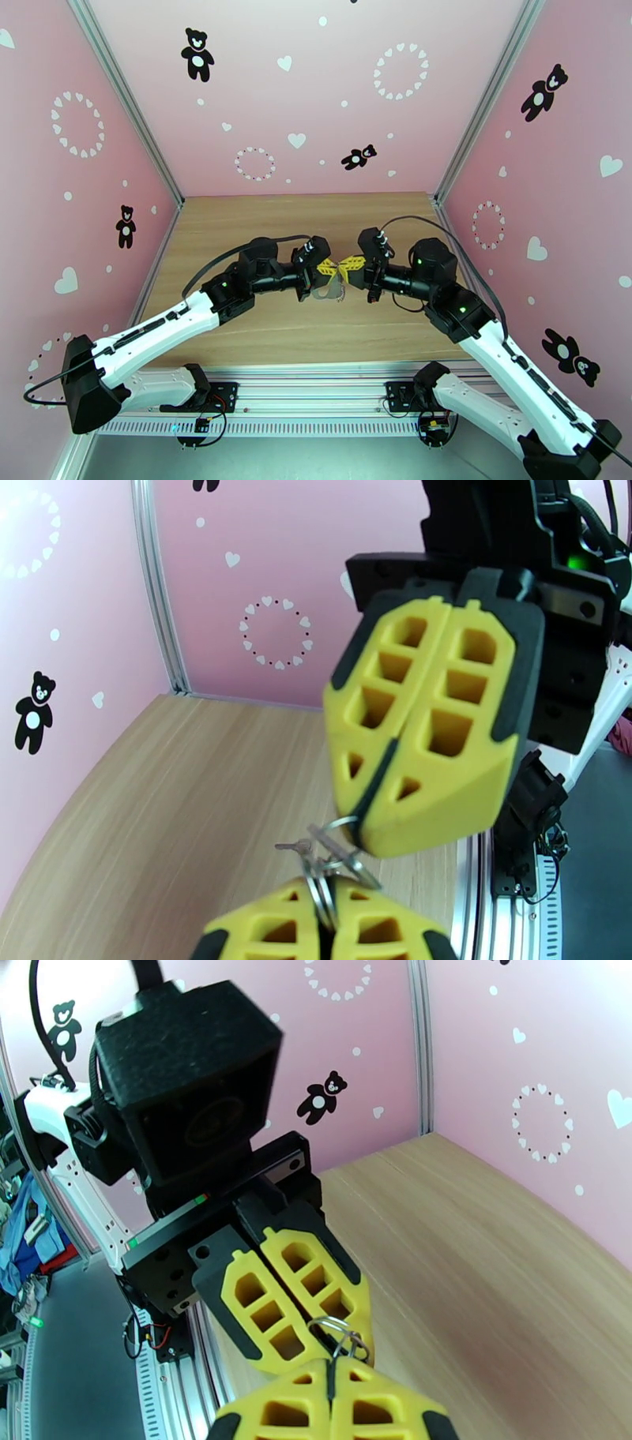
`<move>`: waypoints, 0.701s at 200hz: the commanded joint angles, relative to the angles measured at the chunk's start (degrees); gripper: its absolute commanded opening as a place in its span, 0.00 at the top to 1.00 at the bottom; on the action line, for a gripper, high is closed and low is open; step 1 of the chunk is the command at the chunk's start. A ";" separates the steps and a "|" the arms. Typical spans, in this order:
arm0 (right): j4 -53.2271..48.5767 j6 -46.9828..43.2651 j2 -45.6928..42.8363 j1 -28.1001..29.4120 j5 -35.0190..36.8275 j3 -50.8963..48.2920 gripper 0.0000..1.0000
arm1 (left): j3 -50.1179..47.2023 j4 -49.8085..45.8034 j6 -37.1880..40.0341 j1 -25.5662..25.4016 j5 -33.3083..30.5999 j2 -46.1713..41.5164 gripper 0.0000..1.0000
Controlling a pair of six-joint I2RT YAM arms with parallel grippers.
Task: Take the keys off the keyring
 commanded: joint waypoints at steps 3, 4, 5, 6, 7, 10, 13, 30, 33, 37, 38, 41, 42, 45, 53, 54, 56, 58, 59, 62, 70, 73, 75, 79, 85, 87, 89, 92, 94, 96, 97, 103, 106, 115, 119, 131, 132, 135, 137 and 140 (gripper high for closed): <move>-3.68 -3.55 -1.21 1.96 -2.45 1.85 1.00 | 3.15 -2.10 -0.49 0.96 -7.31 0.81 1.00; -3.72 -3.67 -1.18 1.97 -2.45 1.86 1.00 | 3.17 -2.20 -0.45 0.96 -7.36 0.82 1.00; -3.78 -3.77 -1.17 2.03 -2.46 1.86 1.00 | 3.22 -2.24 -0.43 0.96 -7.42 0.86 0.99; -3.82 -3.82 -1.16 2.05 -2.46 1.86 1.00 | 3.25 -2.27 -0.38 0.96 -7.50 0.84 1.00; -3.79 -3.93 -1.16 2.11 -2.46 1.90 1.00 | 3.26 -2.32 -0.40 0.96 -7.58 0.88 0.99; -3.98 -4.06 -1.08 2.20 -2.53 1.94 1.00 | 3.39 -2.51 -0.33 0.96 -7.68 0.95 1.00; -4.16 -4.23 -1.01 2.29 -2.59 2.02 1.00 | 3.51 -2.69 -0.30 0.96 -7.77 0.96 1.00; -5.54 -5.47 -0.70 2.58 -2.80 2.46 1.00 | 4.06 -3.43 -0.24 0.96 -8.53 1.11 1.00; -5.68 -5.65 -0.69 2.60 -2.86 2.47 1.00 | 4.13 -3.50 -0.28 0.96 -8.70 1.14 1.00; -5.77 -5.79 -0.79 2.60 -2.88 2.41 1.00 | 4.22 -3.60 -0.30 0.96 -8.92 1.07 1.00; -5.82 -5.80 -0.80 2.60 -2.93 2.40 1.00 | 4.18 -3.65 -0.36 0.96 -8.96 1.04 1.00; -5.93 -5.92 -0.81 2.63 -2.96 2.39 1.00 | 4.23 -3.65 -0.34 0.96 -9.09 1.02 1.00; -5.99 -5.99 -0.81 2.66 -2.97 2.39 1.00 | 4.24 -3.63 -0.33 0.96 -9.13 1.05 1.00; -6.15 -6.13 -0.81 2.69 -3.05 2.39 1.00 | 4.24 -3.62 -0.41 0.96 -9.25 0.99 1.00; -6.58 -6.54 -0.89 2.69 -3.07 2.39 1.00 | 4.19 -3.48 -0.56 0.96 -9.41 0.77 1.00; -6.67 -6.61 -0.89 2.69 -3.03 2.39 1.00 | 4.17 -3.50 -0.66 0.96 -9.51 0.76 1.00; -6.79 -6.71 -0.89 2.69 -3.11 2.39 1.00 | 4.16 -3.47 -0.72 1.00 -9.53 0.81 1.00; -6.89 -6.82 -0.89 2.69 -3.15 2.39 1.00 | 4.15 -3.44 -0.80 0.99 -9.56 0.69 1.00; -6.95 -6.88 -0.89 2.69 -3.16 2.39 1.00 | 4.15 -3.44 -0.78 0.97 -9.63 0.71 1.00; -7.07 -7.00 -0.89 2.69 -3.32 2.46 1.00 | 4.23 -3.32 -0.89 0.96 -9.54 0.67 1.00; -7.23 -7.37 -0.78 2.77 -3.95 2.48 1.00 | 4.32 -3.34 -1.11 0.97 -9.51 0.48 1.00; -7.36 -7.50 -0.80 2.82 -4.20 2.48 1.00 | 4.40 -3.40 -1.17 0.98 -9.54 0.53 1.00; -7.41 -7.59 -0.74 2.79 -4.30 2.45 1.00 | 4.41 -3.36 -1.24 0.98 -9.61 0.44 1.00; -7.57 -7.88 -0.65 2.86 -4.45 2.50 1.00 | 4.50 -3.41 -1.43 1.00 -9.80 0.42 1.00; -8.13 -8.39 -0.47 2.95 -4.60 2.64 1.00 | 4.66 -3.50 -1.70 0.96 -9.96 0.40 1.00; -8.39 -8.65 -0.39 3.02 -4.58 2.72 1.00 | 4.72 -3.52 -1.72 0.96 -10.06 0.35 1.00; -8.63 -8.84 -0.33 3.10 -4.64 2.71 1.00 | 4.75 -3.54 -1.77 0.96 -10.07 0.33 1.00; -8.99 -9.24 -0.22 3.19 -4.67 2.78 1.00 | 4.77 -3.54 -1.86 0.96 -10.17 0.37 1.00; -9.26 -9.41 -0.15 3.21 -4.66 2.82 1.00 | 4.81 -3.55 -1.94 1.00 -10.18 0.29 1.00; -9.57 -9.65 -0.07 3.28 -4.70 2.87 1.00 | 4.84 -3.53 -2.02 0.97 -10.14 0.23 1.00; -9.65 -9.79 -0.04 3.29 -4.73 2.89 1.00 | 4.85 -3.57 -2.05 0.96 -10.22 0.22 1.00; -10.28 -10.44 0.07 3.56 -4.77 2.96 1.00 | 4.98 -3.51 -2.21 0.96 -10.39 0.21 1.00; -10.49 -10.72 0.17 3.61 -4.79 3.00 1.00 | 5.07 -3.51 -2.34 0.96 -10.42 0.17 1.00; -11.19 -11.43 0.25 3.91 -4.76 3.00 1.00 | 5.27 -3.37 -2.64 0.96 -10.51 0.07 1.00; -11.38 -11.70 0.29 4.11 -4.71 3.00 1.00 | 5.44 -3.30 -2.84 0.96 -10.41 0.10 1.00; -11.75 -12.04 0.42 4.43 -4.08 3.00 1.00 | 6.11 -3.50 -2.87 0.96 -9.39 0.23 1.00; -11.76 -12.04 0.42 4.44 -4.02 3.00 1.00 | 6.19 -3.51 -2.87 0.96 -9.32 0.27 1.00; -11.76 -12.04 0.42 4.45 -3.77 3.00 1.00 | 6.36 -3.61 -2.80 0.98 -8.93 0.32 1.00; -11.76 -12.04 0.38 4.45 -3.53 3.07 1.00 | 6.46 -3.67 -2.72 0.96 -8.75 0.35 1.00; -11.69 -11.93 0.34 4.45 -3.08 3.09 1.00 | 6.52 -3.76 -2.63 0.96 -8.56 0.38 1.00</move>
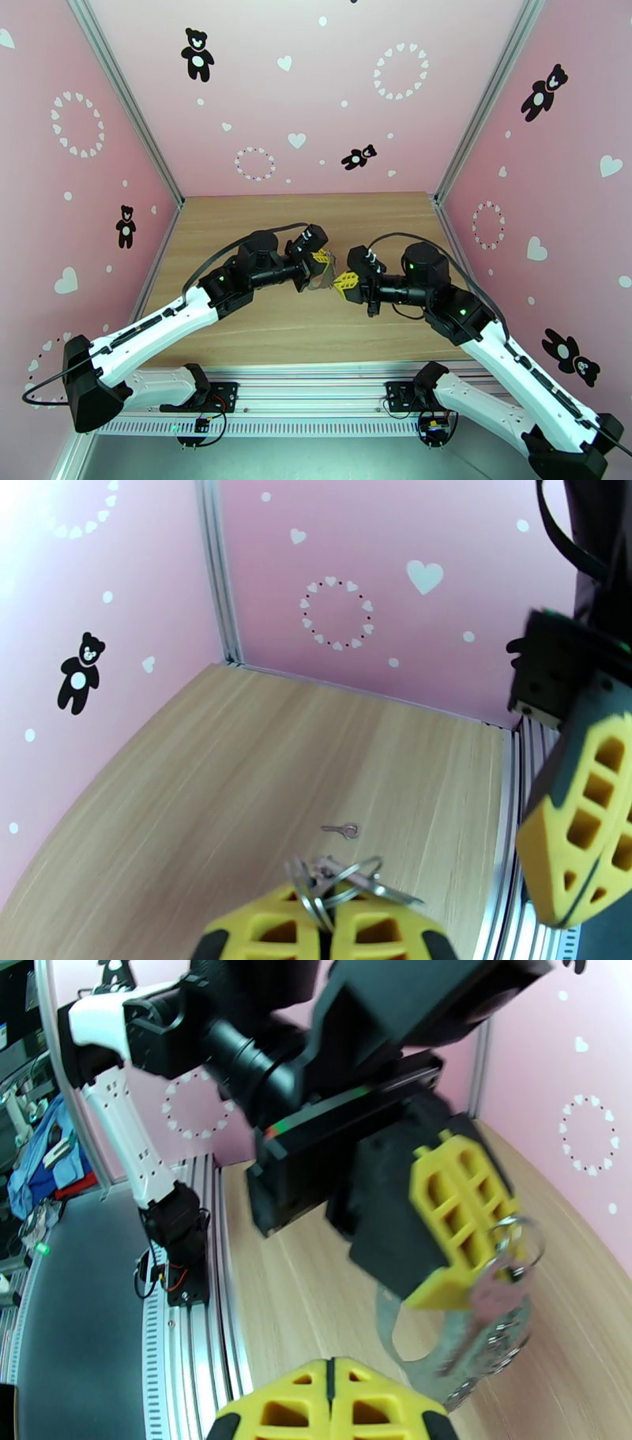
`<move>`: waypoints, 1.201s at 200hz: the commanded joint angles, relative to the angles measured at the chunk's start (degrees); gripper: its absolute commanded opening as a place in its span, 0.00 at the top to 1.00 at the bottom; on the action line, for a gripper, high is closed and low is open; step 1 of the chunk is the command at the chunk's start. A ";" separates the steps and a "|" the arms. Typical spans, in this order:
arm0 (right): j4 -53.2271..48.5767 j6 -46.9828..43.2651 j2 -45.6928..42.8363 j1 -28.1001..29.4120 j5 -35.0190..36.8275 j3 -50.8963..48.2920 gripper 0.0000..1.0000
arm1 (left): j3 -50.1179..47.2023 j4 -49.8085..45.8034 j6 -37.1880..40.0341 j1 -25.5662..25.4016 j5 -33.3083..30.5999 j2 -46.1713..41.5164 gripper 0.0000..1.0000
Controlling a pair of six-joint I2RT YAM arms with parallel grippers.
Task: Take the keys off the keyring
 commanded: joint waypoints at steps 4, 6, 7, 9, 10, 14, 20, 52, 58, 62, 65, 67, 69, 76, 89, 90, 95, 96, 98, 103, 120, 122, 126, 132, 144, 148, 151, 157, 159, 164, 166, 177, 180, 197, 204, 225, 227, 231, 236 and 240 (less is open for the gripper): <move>-2.54 -1.86 0.18 0.49 0.56 2.23 1.00 | 2.87 0.50 -0.80 -0.01 0.05 -0.11 1.00; -2.48 -1.74 0.18 0.49 1.02 2.29 1.00 | 2.89 0.47 -0.67 0.04 0.13 -0.05 1.00; -2.43 -1.68 0.14 0.49 1.26 2.38 1.00 | 2.89 0.41 -0.59 0.02 0.13 0.06 1.00; -2.37 -1.52 0.11 0.49 1.73 2.46 1.00 | 2.90 0.34 -0.46 -0.02 0.20 0.10 1.00; -2.33 -1.48 0.10 0.49 2.01 2.51 1.00 | 2.90 0.34 -0.35 -0.01 0.25 0.09 1.00; -2.17 -1.24 0.10 0.49 2.95 2.91 1.00 | 2.81 0.24 0.08 -0.01 0.43 0.16 1.00; -1.68 -0.78 -0.06 0.45 4.41 3.40 1.00 | 2.50 0.38 0.85 -0.01 0.91 0.33 1.00; 2.38 7.15 0.32 -1.67 8.81 6.47 1.00 | 0.00 2.74 5.51 -0.36 1.47 -0.64 1.00; 3.06 9.20 0.99 -2.52 7.73 7.08 1.00 | 0.06 2.55 6.23 -0.36 1.10 -0.62 1.00; 3.44 10.32 1.45 -3.12 6.50 7.44 1.00 | 0.20 2.42 6.59 -0.36 0.68 -0.54 1.00; 3.75 11.07 1.88 -3.39 5.62 7.63 1.00 | 0.32 2.38 6.84 -0.43 0.43 -0.45 1.00; 4.08 11.73 2.03 -3.51 5.21 7.72 1.00 | 0.41 2.28 6.93 -0.44 0.21 -0.38 1.00; 4.22 12.38 2.25 -3.67 4.95 7.88 0.98 | 0.49 2.21 7.02 -0.40 0.09 -0.39 1.00; 4.68 13.95 3.02 -3.90 4.75 8.14 0.95 | 0.82 1.76 7.58 -0.42 -0.14 -0.24 1.00; 4.99 14.94 4.06 -3.90 4.33 8.53 0.92 | 1.14 1.44 8.26 -0.70 -0.53 -0.08 1.00; 5.00 14.97 4.14 -3.90 4.36 8.58 0.92 | 1.14 1.46 8.31 -0.70 -0.59 -0.05 1.00; 5.09 15.19 4.57 -3.90 4.79 8.90 0.89 | 1.14 1.47 8.53 -0.73 -0.66 -0.04 1.00; 5.09 15.27 4.66 -3.90 4.95 8.99 0.89 | 1.14 1.48 8.58 -0.81 -0.70 -0.07 1.00; 5.09 15.39 4.80 -3.90 5.24 9.16 0.88 | 1.14 1.51 8.66 -0.87 -0.76 -0.02 1.00; 5.30 15.67 5.22 -3.88 5.53 9.70 0.87 | 1.14 1.58 8.81 -1.04 -0.93 0.01 1.00; 6.81 16.63 6.35 -3.90 5.08 10.60 0.81 | 1.29 1.60 9.03 -1.41 -1.51 0.00 1.00; 6.93 16.81 6.40 -3.90 5.10 10.64 0.80 | 1.31 1.52 9.06 -1.41 -1.60 0.00 1.00; 7.09 16.95 6.55 -3.90 4.91 10.72 0.79 | 1.31 1.57 9.16 -1.45 -1.83 0.00 1.00; 7.18 16.82 6.83 -3.86 4.40 10.61 0.78 | 1.32 1.53 9.24 -1.65 -2.07 0.00 1.00; 7.05 16.60 6.95 -3.81 4.48 10.53 0.74 | 1.40 1.49 9.26 -1.79 -2.26 0.22 1.00; 7.16 16.55 6.98 -3.80 4.44 10.53 0.72 | 1.48 1.49 9.32 -1.80 -2.31 0.26 1.00; 7.35 16.51 6.95 -3.81 4.25 10.50 0.72 | 1.56 1.56 9.33 -1.82 -2.33 0.35 1.00; 7.61 16.51 7.07 -3.75 3.95 10.49 0.71 | 1.73 1.42 9.33 -1.94 -2.37 0.55 1.00; 7.68 16.54 7.11 -3.80 3.89 10.59 0.71 | 1.75 1.32 9.33 -1.94 -2.41 0.59 1.00; 7.71 16.66 7.25 -3.73 3.87 10.59 0.71 | 1.99 1.12 9.34 -2.01 -2.52 0.81 1.00; 7.66 16.64 7.35 -3.73 3.87 10.68 0.70 | 2.08 1.09 9.34 -1.98 -2.62 0.86 1.00; 7.30 16.36 7.62 -3.64 3.88 10.69 0.70 | 2.52 0.82 9.36 -2.19 -3.03 1.13 1.00; 7.22 16.28 7.66 -3.64 3.80 10.61 0.70 | 2.62 0.75 9.41 -2.20 -3.10 1.22 1.00; 6.47 15.37 8.08 -3.63 4.33 10.50 0.72 | 2.97 0.62 9.68 -2.53 -3.22 1.41 1.00; 6.49 15.12 8.17 -3.61 4.12 10.39 0.73 | 3.07 0.59 9.77 -2.63 -3.20 1.49 1.00; 6.36 14.90 8.92 -3.55 2.75 10.41 0.73 | 3.66 -0.15 9.95 -2.88 -3.31 1.87 1.00; 6.24 14.91 9.09 -3.55 2.69 10.48 0.73 | 3.68 -0.22 10.02 -2.97 -3.30 1.89 1.00; 5.88 14.77 9.27 -3.55 2.65 10.50 0.74 | 3.77 -0.24 10.04 -2.98 -3.37 1.90 1.00; 5.62 14.52 9.48 -3.55 2.67 10.48 0.75 | 3.78 -0.26 10.04 -3.04 -3.47 1.85 1.00; 5.34 14.28 9.58 -3.55 2.72 10.48 0.75 | 3.75 -0.25 10.06 -3.12 -3.49 1.92 1.00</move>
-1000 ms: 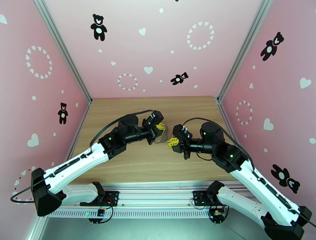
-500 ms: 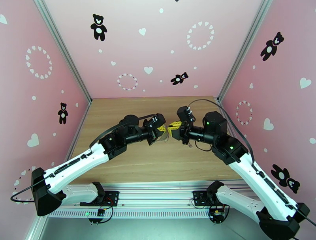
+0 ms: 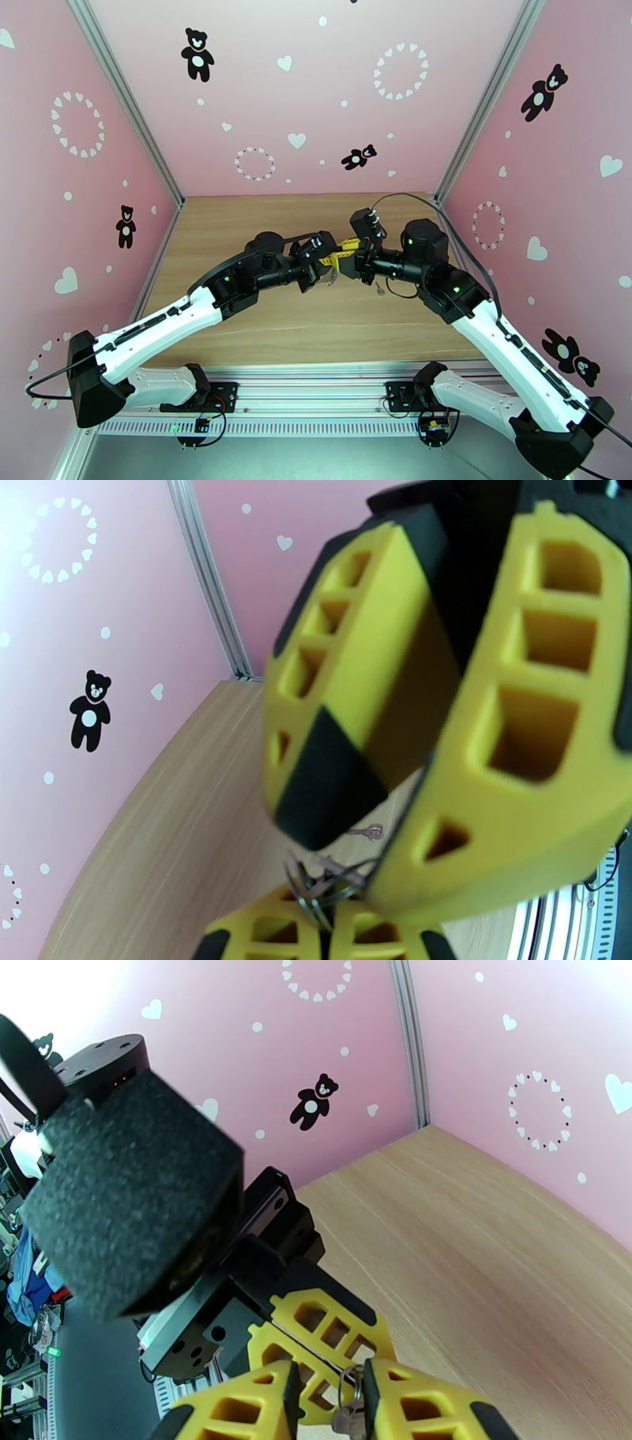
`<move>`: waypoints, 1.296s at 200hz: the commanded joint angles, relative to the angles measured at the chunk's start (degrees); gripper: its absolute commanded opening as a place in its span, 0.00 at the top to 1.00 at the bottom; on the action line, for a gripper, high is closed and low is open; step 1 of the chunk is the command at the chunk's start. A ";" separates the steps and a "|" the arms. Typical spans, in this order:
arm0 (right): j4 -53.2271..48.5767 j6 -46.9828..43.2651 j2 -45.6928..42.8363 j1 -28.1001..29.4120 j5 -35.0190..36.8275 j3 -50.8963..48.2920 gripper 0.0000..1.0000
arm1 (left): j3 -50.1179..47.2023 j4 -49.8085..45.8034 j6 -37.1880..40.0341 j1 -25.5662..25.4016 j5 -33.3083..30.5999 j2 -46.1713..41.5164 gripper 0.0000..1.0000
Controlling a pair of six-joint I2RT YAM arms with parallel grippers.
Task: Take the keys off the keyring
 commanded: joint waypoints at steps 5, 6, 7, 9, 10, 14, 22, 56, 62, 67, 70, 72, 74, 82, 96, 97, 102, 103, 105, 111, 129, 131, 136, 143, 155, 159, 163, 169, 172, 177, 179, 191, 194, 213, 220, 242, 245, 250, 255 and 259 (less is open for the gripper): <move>-0.34 -1.42 1.08 0.21 -1.09 1.63 0.76 | 2.51 -0.12 1.23 -0.63 -1.11 0.19 1.00; -0.34 -1.44 1.06 0.21 -1.01 1.59 0.76 | 2.51 -0.07 1.23 -0.63 -1.11 0.15 1.00; -0.38 -1.46 1.14 0.21 -0.89 1.56 0.76 | 2.51 -0.09 1.23 -0.63 -1.11 0.13 1.00; -0.34 -1.46 1.13 0.21 -0.79 1.48 0.76 | 2.51 -0.11 1.23 -0.64 -1.15 0.12 1.00; -0.38 -1.47 1.17 0.21 -0.74 1.51 0.76 | 2.51 -0.11 1.23 -0.64 -1.13 0.16 1.00; -0.40 -1.54 1.18 0.21 -0.51 1.36 0.76 | 2.51 -0.09 1.23 -0.62 -1.24 0.13 1.00; -0.34 -1.77 1.13 0.21 -0.41 1.03 0.76 | 2.58 -0.11 1.36 -0.71 -1.20 0.12 1.00; -1.58 -3.04 1.31 0.21 1.35 0.52 0.82 | 2.59 -0.01 1.58 -0.72 -1.38 -0.06 1.00; -2.18 -3.34 1.34 0.23 2.12 0.67 0.82 | 2.52 0.06 1.58 -0.72 -1.42 -0.15 1.00; -2.72 -3.69 1.36 0.21 2.81 0.83 0.81 | 2.49 0.08 1.60 -0.72 -1.48 -0.10 1.00; -2.99 -3.89 1.26 0.21 3.18 0.86 0.80 | 2.51 0.09 1.58 -0.72 -1.47 -0.10 1.00; -3.04 -3.90 1.18 0.21 3.32 0.84 0.80 | 2.51 0.07 1.63 -0.72 -1.46 -0.14 1.00; -3.14 -3.92 1.21 0.21 3.53 0.84 0.80 | 2.51 0.06 1.59 -0.72 -1.53 -0.13 1.00; -3.27 -4.11 0.90 0.21 3.89 0.88 0.79 | 2.58 -0.02 1.59 -0.68 -1.56 -0.13 1.00; -3.45 -4.40 0.79 0.21 3.85 0.90 0.79 | 2.51 0.07 1.67 -0.68 -1.51 -0.22 1.00; -3.51 -4.47 0.78 0.21 3.83 1.00 0.79 | 2.51 0.07 1.67 -0.70 -1.48 -0.23 1.00; -3.83 -4.61 0.87 0.21 3.81 1.12 0.79 | 2.51 0.03 1.67 -0.74 -1.46 -0.18 1.00; -3.97 -4.67 0.91 0.21 3.72 1.16 0.79 | 2.51 0.04 1.67 -0.77 -1.46 -0.16 1.00; -4.14 -4.82 0.88 0.21 3.72 1.22 0.79 | 2.51 0.10 1.67 -0.78 -1.46 -0.18 1.00; -4.73 -5.23 0.88 0.21 3.59 1.40 0.78 | 2.51 0.14 1.67 -0.79 -1.54 -0.16 1.00; -5.18 -5.84 -0.01 0.25 4.47 1.51 0.77 | 2.51 0.08 1.63 -0.74 -1.54 -0.06 1.00; -5.12 -5.86 -0.08 0.22 4.57 1.47 0.77 | 2.51 0.13 1.55 -0.79 -1.46 -0.09 1.00; -5.11 -5.97 -0.10 0.23 4.59 1.39 0.77 | 2.51 0.16 1.53 -0.80 -1.25 -0.11 1.00; -5.02 -6.04 0.09 0.21 4.15 1.47 0.77 | 2.51 0.34 1.49 -0.82 -1.08 -0.15 1.00; -4.70 -6.04 0.87 0.26 3.03 1.75 0.77 | 2.64 0.51 1.41 -0.90 -0.79 -0.05 1.00; -4.54 -6.04 1.11 0.21 2.58 1.79 0.77 | 2.68 0.57 1.41 -0.96 -0.73 0.01 1.00; -4.38 -6.08 1.34 0.21 2.21 1.88 0.78 | 2.75 0.59 1.41 -0.99 -0.73 0.12 1.00; -4.14 -6.02 1.61 0.22 2.14 2.03 0.79 | 2.85 0.50 1.47 -1.07 -0.75 0.15 1.00; -4.09 -5.96 1.74 0.23 2.14 2.11 0.80 | 2.85 0.46 1.46 -1.03 -0.82 0.15 1.00; -3.94 -5.97 1.81 0.17 2.14 2.07 0.82 | 2.94 0.33 1.41 -1.15 -0.89 0.20 1.00; -3.89 -5.95 1.83 0.20 2.07 2.07 0.83 | 2.95 0.33 1.41 -1.14 -0.88 0.22 1.00; -3.92 -6.21 1.77 0.21 2.11 2.01 0.85 | 3.04 0.15 1.54 -1.18 -1.20 0.26 1.00; -4.07 -6.28 1.77 0.21 2.26 1.98 0.85 | 3.04 -0.01 1.50 -1.17 -1.26 0.22 1.00; -5.88 -7.54 1.17 0.21 3.16 1.89 0.91 | 3.21 -0.50 1.67 -1.25 -2.05 0.10 1.00; -6.41 -8.02 0.96 0.25 3.42 1.82 0.96 | 3.29 -0.61 1.64 -1.25 -2.38 -0.02 1.00; -7.80 -10.06 -0.14 0.21 3.28 1.62 1.00 | 3.29 -0.55 1.32 -1.25 -3.47 -0.30 1.00; -7.82 -10.40 -0.29 0.21 3.20 1.55 1.00 | 3.30 -0.55 1.32 -1.18 -3.52 -0.29 1.00; -7.83 -11.05 -0.70 0.21 3.07 1.38 1.00 | 3.25 -0.63 1.32 -1.27 -3.65 -0.32 1.00; -7.88 -11.64 -1.03 0.21 3.06 1.04 1.00 | 3.21 -0.55 1.29 -1.25 -3.86 -0.39 1.00; -7.81 -12.01 -1.34 0.21 3.17 0.84 1.00 | 3.19 -0.57 1.23 -1.29 -4.04 -0.38 1.00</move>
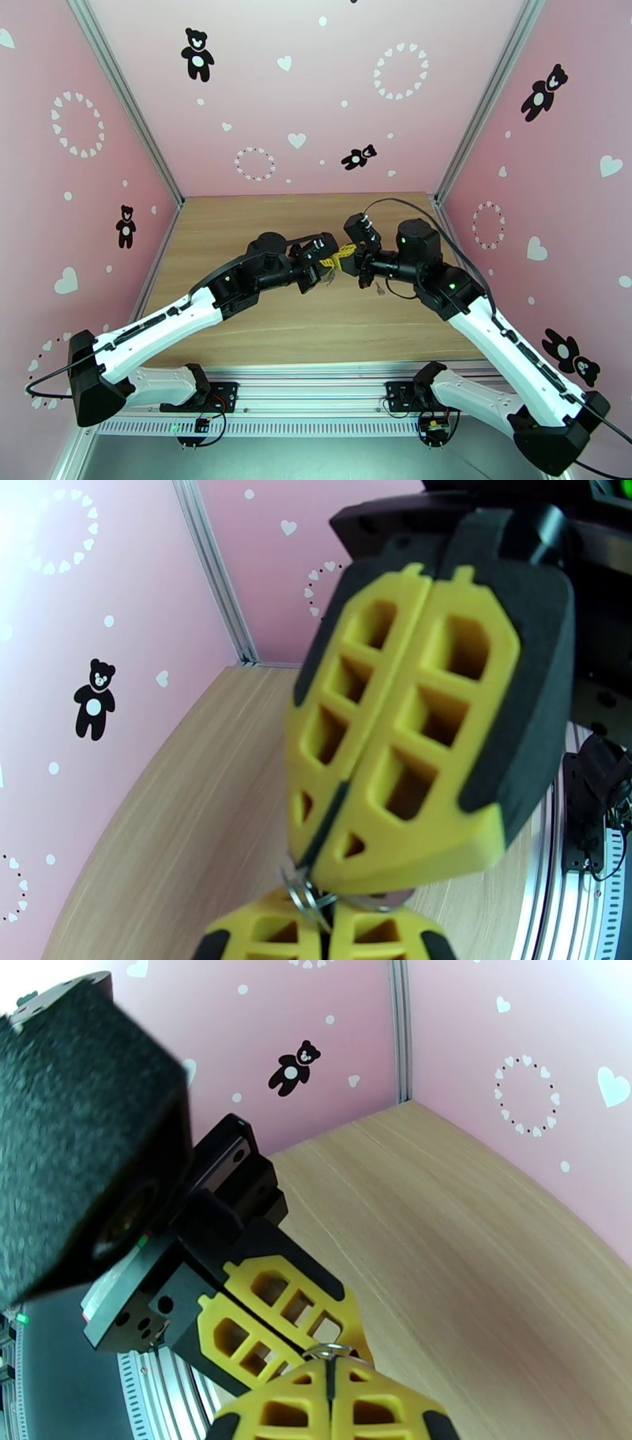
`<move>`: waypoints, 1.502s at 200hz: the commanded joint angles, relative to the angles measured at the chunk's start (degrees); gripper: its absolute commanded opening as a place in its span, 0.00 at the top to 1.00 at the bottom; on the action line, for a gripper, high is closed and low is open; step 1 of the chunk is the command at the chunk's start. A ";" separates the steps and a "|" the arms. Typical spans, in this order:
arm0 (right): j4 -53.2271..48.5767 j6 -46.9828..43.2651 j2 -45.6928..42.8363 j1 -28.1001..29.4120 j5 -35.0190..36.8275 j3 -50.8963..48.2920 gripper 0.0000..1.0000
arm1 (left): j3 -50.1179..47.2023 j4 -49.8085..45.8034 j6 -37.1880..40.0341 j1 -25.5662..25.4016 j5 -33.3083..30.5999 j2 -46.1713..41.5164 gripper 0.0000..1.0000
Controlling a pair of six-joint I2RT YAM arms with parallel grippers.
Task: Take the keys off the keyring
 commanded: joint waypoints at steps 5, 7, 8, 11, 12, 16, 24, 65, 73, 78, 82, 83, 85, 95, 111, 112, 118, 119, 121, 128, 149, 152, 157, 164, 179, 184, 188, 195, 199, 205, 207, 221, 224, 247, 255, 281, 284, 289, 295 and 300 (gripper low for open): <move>-3.04 -3.52 -2.39 0.17 0.16 0.32 1.00 | 2.42 2.13 0.28 -0.48 -1.83 -0.44 1.00; -3.01 -3.61 -2.48 0.17 0.27 0.21 1.00 | 2.42 2.12 0.27 -0.48 -1.86 -0.39 1.00; -2.94 -3.68 -2.54 0.17 0.29 0.16 1.00 | 2.42 2.11 0.27 -0.48 -1.87 -0.38 1.00; -2.92 -3.94 -2.75 0.17 0.31 0.11 1.00 | 2.41 2.07 0.27 -0.49 -1.94 -0.40 1.00; -2.90 -4.07 -2.85 0.17 0.31 0.07 1.00 | 2.42 2.05 0.27 -0.49 -1.95 -0.39 1.00; -2.89 -4.48 -2.93 0.17 0.20 -0.11 1.00 | 2.36 2.07 0.19 -0.49 -2.01 -0.38 1.00; -2.54 -5.38 -3.43 0.19 -0.48 -0.54 1.00 | 2.34 2.13 0.12 -0.46 -2.28 -0.32 1.00; 0.71 -7.43 -5.87 0.21 -3.54 -3.62 1.00 | 2.39 2.24 -0.58 -0.57 -3.96 -0.47 1.00; 1.12 -7.51 -6.15 0.17 -4.19 -3.94 1.00 | 2.41 2.28 -0.82 -0.53 -4.21 -0.62 1.00; 1.01 -7.60 -6.14 0.18 -4.39 -4.03 1.00 | 2.49 2.50 -1.02 -0.56 -4.53 -0.78 1.00; 0.80 -7.75 -6.09 0.17 -4.41 -4.03 1.00 | 2.51 2.54 -1.08 -0.53 -4.79 -0.80 1.00; 0.76 -7.77 -6.11 0.17 -4.43 -4.07 1.00 | 2.51 2.55 -1.15 -0.55 -4.82 -0.85 1.00; 0.69 -7.86 -6.12 0.17 -4.43 -4.03 1.00 | 2.51 2.55 -1.21 -0.57 -4.92 -0.91 1.00; 0.35 -8.12 -6.28 0.17 -4.56 -4.19 1.00 | 2.38 2.83 -1.44 -0.57 -5.44 -1.14 1.00; 1.23 -7.94 -6.80 0.17 -5.50 -4.84 1.00 | 2.27 3.45 -2.09 -0.57 -6.22 -1.74 1.00; 1.33 -7.91 -6.86 0.17 -5.54 -4.91 1.00 | 2.26 3.53 -2.14 -0.57 -6.29 -1.76 1.00; 1.94 -7.65 -6.99 0.17 -6.09 -5.30 1.00 | 2.17 3.89 -2.57 -0.57 -6.59 -1.98 1.00; 1.99 -7.64 -7.04 0.17 -6.18 -5.36 1.00 | 2.17 4.01 -2.69 -0.57 -6.64 -1.97 1.00; 2.16 -7.56 -7.07 0.17 -6.32 -5.48 1.00 | 2.10 4.15 -2.82 -0.57 -6.78 -2.04 1.00; 2.51 -7.21 -7.09 0.17 -6.92 -5.84 1.00 | 1.99 4.57 -3.22 -0.57 -6.88 -2.18 1.00; 3.08 -6.00 -6.87 0.17 -8.21 -6.13 1.00 | 1.60 5.58 -4.27 -0.52 -7.92 -2.46 1.00; 3.33 -5.63 -6.89 0.14 -7.80 -6.13 1.00 | 1.49 5.70 -4.18 -0.57 -7.75 -2.48 1.00; 3.65 -5.02 -6.97 0.10 -6.58 -6.13 1.00 | 1.07 5.97 -3.81 -0.57 -6.90 -2.75 1.00; 4.02 -4.32 -7.12 -0.05 -5.08 -6.15 1.00 | 0.05 6.71 -2.67 -0.66 -4.98 -3.19 1.00; 6.23 -1.61 -7.43 -1.32 -4.53 -6.13 1.00 | -3.09 9.90 -0.33 -1.01 -3.68 -4.34 1.00; 6.77 -0.26 -7.31 -1.81 -4.70 -6.04 1.00 | -3.71 10.56 0.18 -1.10 -3.80 -4.56 1.00; 7.05 0.83 -7.12 -2.39 -5.09 -5.69 1.00 | -4.00 10.77 0.60 -1.10 -3.80 -4.74 1.00; 7.10 2.22 -6.65 -3.21 -5.96 -5.21 1.00 | -4.31 10.79 1.24 -1.19 -3.59 -5.05 1.00; 6.89 2.92 -6.39 -3.64 -6.23 -4.90 1.00 | -4.48 10.93 1.51 -1.17 -3.47 -5.30 1.00; 6.48 3.73 -6.21 -4.28 -6.49 -4.51 1.00 | -4.88 11.30 1.88 -1.19 -3.35 -5.66 1.00; 6.40 3.96 -6.16 -4.48 -6.64 -4.51 1.00 | -5.05 11.51 1.97 -1.12 -3.29 -5.82 1.00; 6.85 5.79 -6.25 -5.69 -7.33 -4.79 1.00 | -6.32 13.17 2.92 -1.19 -2.53 -6.72 1.00; 7.02 6.33 -6.26 -5.93 -7.32 -4.81 1.00 | -6.55 13.49 3.05 -1.19 -2.43 -6.88 1.00; 7.42 8.06 -5.97 -6.69 -9.74 -4.57 1.00 | -7.35 14.84 3.70 -1.19 -1.91 -7.65 1.00; 7.49 8.01 -6.01 -6.69 -10.68 -4.71 1.00 | -7.12 14.65 3.61 -1.16 -2.17 -7.56 1.00; 9.17 5.40 -8.06 -6.56 -13.75 -7.05 1.00 | -6.11 14.67 1.42 -1.21 -3.91 -6.89 1.00; 9.69 5.19 -8.57 -6.54 -13.69 -7.61 1.00 | -5.98 14.72 1.15 -1.20 -4.16 -6.80 1.00; 10.54 4.99 -9.38 -6.60 -13.33 -8.51 1.00 | -5.85 14.68 0.78 -1.16 -4.32 -6.69 1.00; 11.26 4.69 -10.30 -6.59 -12.83 -9.41 1.00 | -5.60 14.64 0.27 -1.18 -4.35 -6.55 1.00; 11.54 4.32 -10.86 -6.60 -12.65 -9.85 1.00 | -5.30 14.59 -0.24 -1.17 -4.48 -6.45 1.00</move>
